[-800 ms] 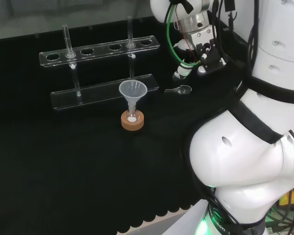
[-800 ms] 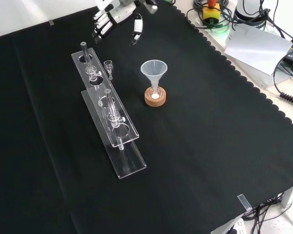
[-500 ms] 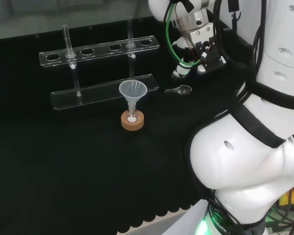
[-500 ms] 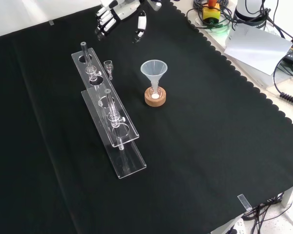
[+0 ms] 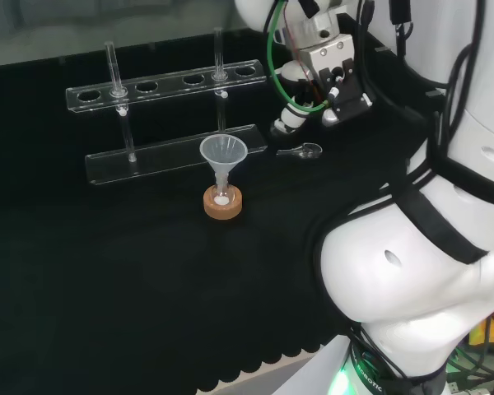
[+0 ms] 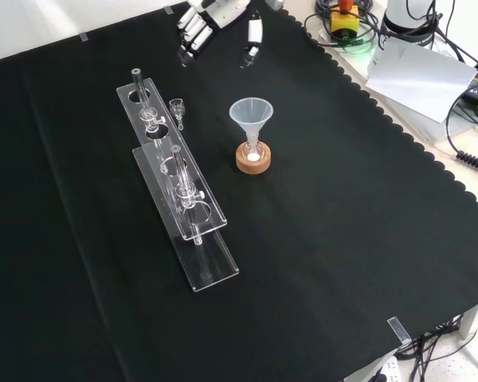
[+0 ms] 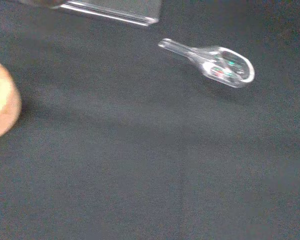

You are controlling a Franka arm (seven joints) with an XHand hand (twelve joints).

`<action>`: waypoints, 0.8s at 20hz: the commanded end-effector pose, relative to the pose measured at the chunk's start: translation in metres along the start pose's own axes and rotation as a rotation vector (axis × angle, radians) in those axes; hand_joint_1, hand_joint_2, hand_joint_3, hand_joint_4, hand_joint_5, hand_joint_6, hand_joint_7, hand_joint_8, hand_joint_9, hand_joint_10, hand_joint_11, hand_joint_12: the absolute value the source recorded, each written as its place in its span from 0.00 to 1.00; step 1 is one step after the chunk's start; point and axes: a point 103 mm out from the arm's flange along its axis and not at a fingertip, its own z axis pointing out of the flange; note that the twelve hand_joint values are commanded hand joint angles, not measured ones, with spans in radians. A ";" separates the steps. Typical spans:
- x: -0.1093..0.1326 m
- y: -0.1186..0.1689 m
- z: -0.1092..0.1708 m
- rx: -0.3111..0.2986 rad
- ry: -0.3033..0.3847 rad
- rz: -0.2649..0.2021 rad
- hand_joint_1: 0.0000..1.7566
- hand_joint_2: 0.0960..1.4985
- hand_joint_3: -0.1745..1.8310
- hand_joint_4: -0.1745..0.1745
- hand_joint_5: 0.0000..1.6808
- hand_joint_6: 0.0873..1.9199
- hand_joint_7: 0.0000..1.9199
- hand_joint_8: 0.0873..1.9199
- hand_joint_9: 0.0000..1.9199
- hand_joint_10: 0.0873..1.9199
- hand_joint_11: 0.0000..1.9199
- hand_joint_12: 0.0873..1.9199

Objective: Remove the funnel from the round-bottom flask.

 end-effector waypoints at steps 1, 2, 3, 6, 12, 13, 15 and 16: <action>0.057 -0.030 -0.020 0.039 -0.012 -0.135 0.36 0.40 0.35 0.51 0.13 0.00 0.07 0.29 0.20 0.32 0.13 0.74; 0.061 -0.031 -0.021 0.045 -0.013 -0.144 0.35 0.40 0.35 0.50 0.12 0.00 0.07 0.29 0.19 0.32 0.13 0.74; 0.067 -0.032 -0.023 0.051 -0.017 -0.155 0.35 0.40 0.35 0.50 0.12 0.00 0.06 0.29 0.18 0.32 0.13 0.74; 0.080 -0.033 -0.024 0.057 -0.017 -0.185 0.34 0.41 0.34 0.49 0.11 0.00 0.03 0.29 0.16 0.32 0.13 0.74; 0.103 -0.027 -0.019 0.074 -0.026 -0.220 0.33 0.41 0.32 0.48 0.09 0.00 0.00 0.28 0.13 0.34 0.13 0.75; 0.105 -0.025 -0.018 0.078 -0.029 -0.222 0.33 0.41 0.32 0.47 0.08 0.00 0.00 0.25 0.12 0.34 0.13 0.75; 0.107 -0.021 -0.017 0.088 -0.030 -0.226 0.33 0.41 0.31 0.47 0.06 0.00 0.00 0.19 0.09 0.36 0.14 0.75; 0.107 -0.019 -0.016 0.091 -0.033 -0.226 0.33 0.41 0.30 0.46 0.05 0.00 0.00 0.16 0.08 0.37 0.14 0.75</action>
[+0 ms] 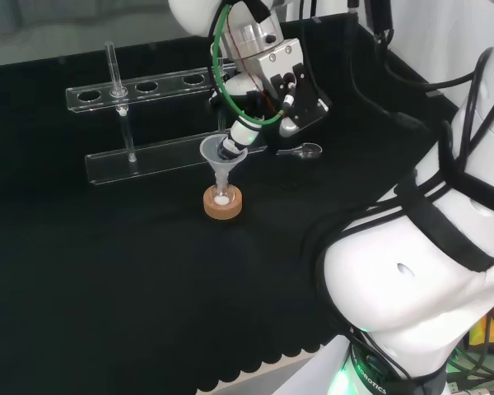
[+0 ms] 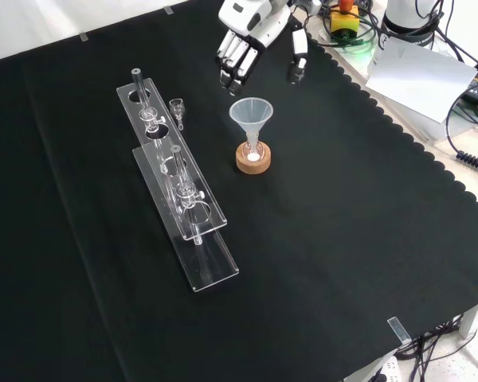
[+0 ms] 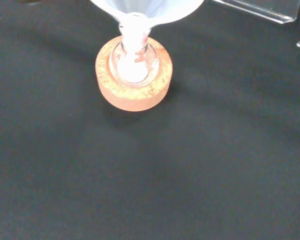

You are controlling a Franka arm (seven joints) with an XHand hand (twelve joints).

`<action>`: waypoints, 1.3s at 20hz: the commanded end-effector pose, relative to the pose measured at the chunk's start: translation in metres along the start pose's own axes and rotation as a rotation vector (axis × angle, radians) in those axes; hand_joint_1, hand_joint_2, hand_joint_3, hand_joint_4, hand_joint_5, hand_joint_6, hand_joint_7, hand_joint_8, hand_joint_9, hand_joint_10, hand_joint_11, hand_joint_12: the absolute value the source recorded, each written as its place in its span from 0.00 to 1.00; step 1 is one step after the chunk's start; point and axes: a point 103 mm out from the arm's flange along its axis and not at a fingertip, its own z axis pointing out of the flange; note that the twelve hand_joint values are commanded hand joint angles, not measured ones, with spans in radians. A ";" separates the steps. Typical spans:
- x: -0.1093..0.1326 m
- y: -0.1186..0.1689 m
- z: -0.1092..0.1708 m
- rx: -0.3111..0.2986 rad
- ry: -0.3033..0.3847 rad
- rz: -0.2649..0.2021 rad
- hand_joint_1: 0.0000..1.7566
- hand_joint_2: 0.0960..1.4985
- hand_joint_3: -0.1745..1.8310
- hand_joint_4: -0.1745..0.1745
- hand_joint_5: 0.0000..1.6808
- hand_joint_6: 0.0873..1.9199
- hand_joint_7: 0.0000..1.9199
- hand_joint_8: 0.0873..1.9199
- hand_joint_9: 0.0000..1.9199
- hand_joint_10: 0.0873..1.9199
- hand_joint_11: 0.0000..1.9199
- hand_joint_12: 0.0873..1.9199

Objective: Remove the funnel from the round-bottom flask.

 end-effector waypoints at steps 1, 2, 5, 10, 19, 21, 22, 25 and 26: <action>0.010 0.015 0.003 0.025 -0.009 -0.017 0.33 0.41 0.30 0.46 0.05 0.00 0.00 0.14 0.07 0.37 0.14 0.75; 0.009 0.017 0.003 0.027 -0.002 -0.017 0.32 0.41 0.29 0.46 0.04 0.00 0.00 0.12 0.06 0.38 0.14 0.76; 0.010 0.025 0.006 0.045 -0.009 -0.020 0.31 0.41 0.29 0.45 0.04 0.00 0.00 0.10 0.05 0.39 0.14 0.76; 0.012 0.036 0.013 0.061 -0.032 -0.030 0.30 0.41 0.28 0.45 0.04 0.00 0.00 0.11 0.05 0.40 0.15 0.76; 0.012 0.040 0.028 0.021 -0.105 -0.014 0.31 0.42 0.26 0.45 0.04 0.00 0.00 0.16 0.08 0.41 0.16 0.76; 0.012 0.041 0.031 0.026 -0.118 -0.009 0.31 0.42 0.26 0.45 0.04 0.00 0.00 0.17 0.08 0.40 0.17 0.75; 0.012 0.042 0.032 0.031 -0.127 -0.006 0.32 0.42 0.26 0.45 0.04 0.00 0.00 0.17 0.08 0.40 0.17 0.75; 0.011 0.045 0.035 0.034 -0.133 0.002 0.32 0.43 0.26 0.45 0.04 0.00 0.00 0.18 0.09 0.40 0.17 0.75; 0.011 0.046 0.036 0.036 -0.136 0.004 0.32 0.43 0.26 0.45 0.05 0.00 0.00 0.19 0.09 0.40 0.17 0.75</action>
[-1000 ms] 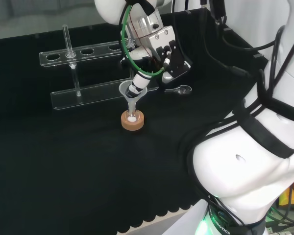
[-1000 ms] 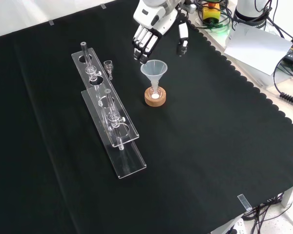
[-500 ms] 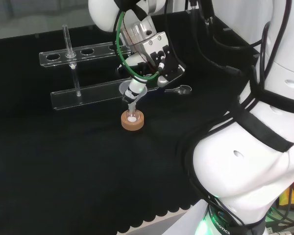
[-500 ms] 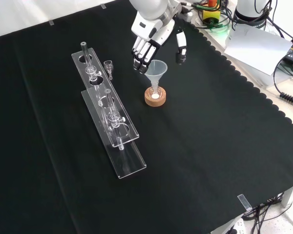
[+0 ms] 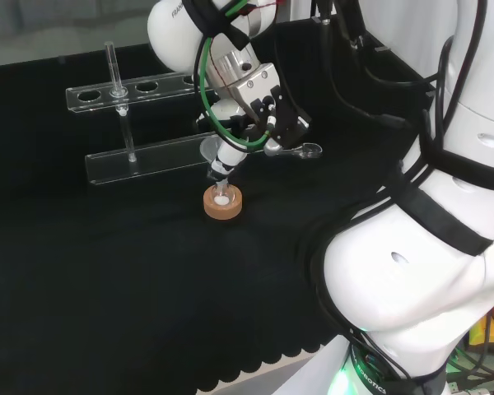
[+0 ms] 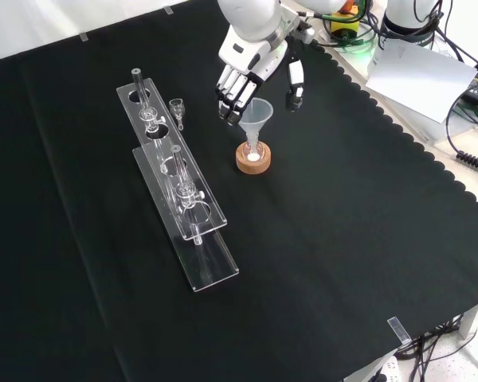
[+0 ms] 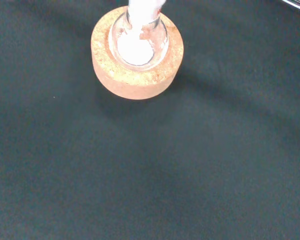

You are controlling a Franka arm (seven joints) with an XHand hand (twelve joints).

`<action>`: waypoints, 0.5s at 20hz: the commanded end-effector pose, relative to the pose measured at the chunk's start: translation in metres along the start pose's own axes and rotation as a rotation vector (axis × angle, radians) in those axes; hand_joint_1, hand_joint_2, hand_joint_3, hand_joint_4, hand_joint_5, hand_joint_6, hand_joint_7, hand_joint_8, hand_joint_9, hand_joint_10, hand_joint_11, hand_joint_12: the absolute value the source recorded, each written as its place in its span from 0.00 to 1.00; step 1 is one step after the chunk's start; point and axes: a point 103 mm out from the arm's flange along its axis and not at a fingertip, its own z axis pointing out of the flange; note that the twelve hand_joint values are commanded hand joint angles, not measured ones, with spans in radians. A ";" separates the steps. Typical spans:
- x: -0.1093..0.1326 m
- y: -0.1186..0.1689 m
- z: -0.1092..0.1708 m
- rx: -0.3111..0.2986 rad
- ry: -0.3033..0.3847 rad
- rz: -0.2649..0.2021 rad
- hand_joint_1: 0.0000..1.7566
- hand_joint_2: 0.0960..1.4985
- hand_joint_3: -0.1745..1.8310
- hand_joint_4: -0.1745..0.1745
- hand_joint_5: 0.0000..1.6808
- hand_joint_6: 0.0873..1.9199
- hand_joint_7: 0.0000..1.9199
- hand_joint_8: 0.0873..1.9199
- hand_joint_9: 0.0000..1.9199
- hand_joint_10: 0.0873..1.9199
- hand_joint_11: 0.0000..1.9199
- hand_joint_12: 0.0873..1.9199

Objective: Remove the funnel from the round-bottom flask.

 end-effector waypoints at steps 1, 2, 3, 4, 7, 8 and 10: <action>-0.002 0.006 0.006 0.005 -0.039 0.023 0.33 0.43 0.26 0.45 0.05 0.00 0.00 0.19 0.09 0.40 0.17 0.75; -0.002 0.007 0.006 0.001 -0.041 0.024 0.33 0.43 0.26 0.44 0.05 0.00 0.00 0.19 0.09 0.40 0.17 0.75; -0.002 0.007 0.007 0.001 -0.043 0.024 0.33 0.43 0.26 0.44 0.05 0.00 0.00 0.19 0.09 0.40 0.17 0.75; -0.002 0.007 0.007 0.004 -0.046 0.024 0.33 0.43 0.26 0.44 0.05 0.00 0.00 0.20 0.09 0.40 0.17 0.75; -0.002 0.011 0.009 0.020 -0.053 0.022 0.33 0.43 0.25 0.45 0.06 0.00 0.00 0.21 0.10 0.40 0.17 0.75; -0.002 0.013 0.010 0.023 -0.052 0.020 0.34 0.43 0.25 0.45 0.06 0.00 0.00 0.22 0.10 0.40 0.17 0.75; -0.002 0.015 0.012 0.024 -0.053 0.019 0.34 0.43 0.25 0.45 0.06 0.00 0.00 0.22 0.11 0.40 0.17 0.75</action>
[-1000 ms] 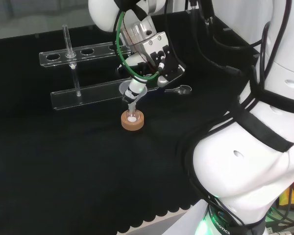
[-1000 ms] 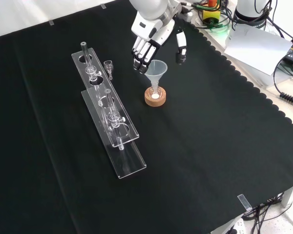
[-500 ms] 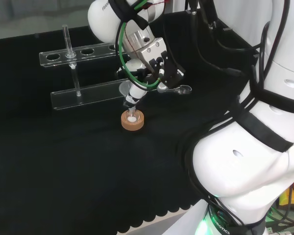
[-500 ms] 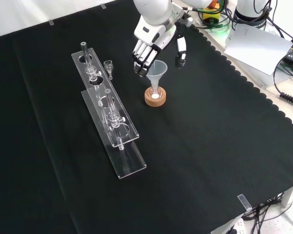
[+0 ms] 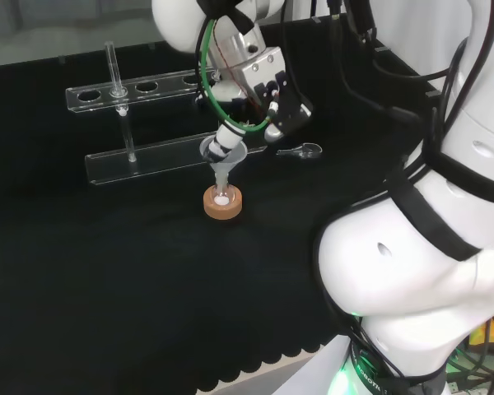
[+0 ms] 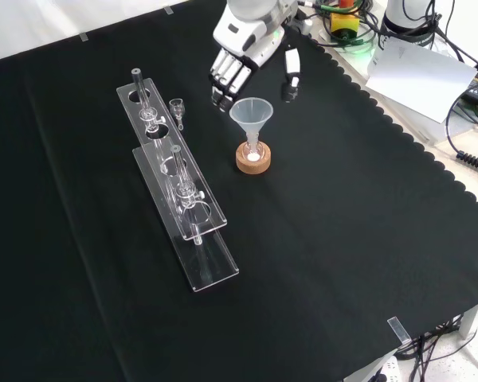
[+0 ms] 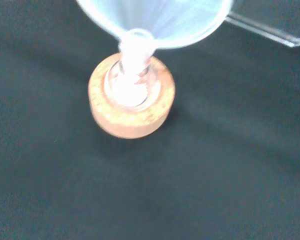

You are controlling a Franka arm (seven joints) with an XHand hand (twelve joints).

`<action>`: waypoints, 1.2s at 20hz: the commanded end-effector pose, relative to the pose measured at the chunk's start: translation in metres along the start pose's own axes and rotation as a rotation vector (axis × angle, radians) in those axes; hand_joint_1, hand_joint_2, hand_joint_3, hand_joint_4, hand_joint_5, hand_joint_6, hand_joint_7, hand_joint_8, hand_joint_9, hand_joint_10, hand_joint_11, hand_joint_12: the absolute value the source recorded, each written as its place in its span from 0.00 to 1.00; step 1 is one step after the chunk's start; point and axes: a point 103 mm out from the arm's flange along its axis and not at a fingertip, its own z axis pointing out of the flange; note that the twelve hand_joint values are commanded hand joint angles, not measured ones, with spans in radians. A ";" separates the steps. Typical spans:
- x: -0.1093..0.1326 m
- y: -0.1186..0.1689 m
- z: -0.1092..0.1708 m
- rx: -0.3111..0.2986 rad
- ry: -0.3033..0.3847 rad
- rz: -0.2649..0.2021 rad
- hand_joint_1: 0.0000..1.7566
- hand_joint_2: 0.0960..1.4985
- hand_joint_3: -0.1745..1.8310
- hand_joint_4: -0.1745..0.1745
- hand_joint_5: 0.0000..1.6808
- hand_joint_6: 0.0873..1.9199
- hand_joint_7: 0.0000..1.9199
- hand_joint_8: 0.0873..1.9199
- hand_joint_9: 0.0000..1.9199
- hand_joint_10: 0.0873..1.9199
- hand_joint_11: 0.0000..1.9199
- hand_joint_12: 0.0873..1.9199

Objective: Remove the funnel from the round-bottom flask.

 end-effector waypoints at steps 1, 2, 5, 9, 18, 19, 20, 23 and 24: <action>0.011 0.021 0.043 0.101 -0.101 -0.016 0.34 0.43 0.25 0.45 0.06 0.00 0.00 0.22 0.11 0.40 0.17 0.75; 0.011 0.021 0.043 0.100 -0.102 -0.017 0.34 0.44 0.25 0.45 0.06 0.00 0.00 0.22 0.11 0.39 0.17 0.75; 0.009 0.019 0.042 0.093 -0.096 -0.018 0.34 0.44 0.25 0.45 0.07 0.00 0.00 0.23 0.11 0.39 0.17 0.75; 0.006 0.015 0.031 0.066 -0.091 -0.019 0.34 0.44 0.25 0.45 0.07 0.00 0.00 0.23 0.11 0.39 0.17 0.75; 0.012 0.011 0.019 0.068 -0.101 -0.040 0.34 0.44 0.26 0.46 0.07 0.00 0.00 0.24 0.11 0.39 0.18 0.74; 0.013 0.011 0.021 0.073 -0.101 -0.039 0.34 0.44 0.26 0.46 0.07 0.00 0.00 0.24 0.11 0.39 0.18 0.74; 0.012 0.011 0.022 0.076 -0.101 -0.037 0.34 0.44 0.26 0.46 0.07 0.00 0.00 0.24 0.11 0.39 0.18 0.74; 0.009 0.011 0.024 0.080 -0.096 -0.027 0.34 0.44 0.26 0.46 0.07 0.00 0.00 0.24 0.11 0.39 0.18 0.74; 0.008 0.011 0.025 0.080 -0.095 -0.025 0.34 0.44 0.26 0.46 0.07 0.00 0.00 0.24 0.11 0.39 0.18 0.74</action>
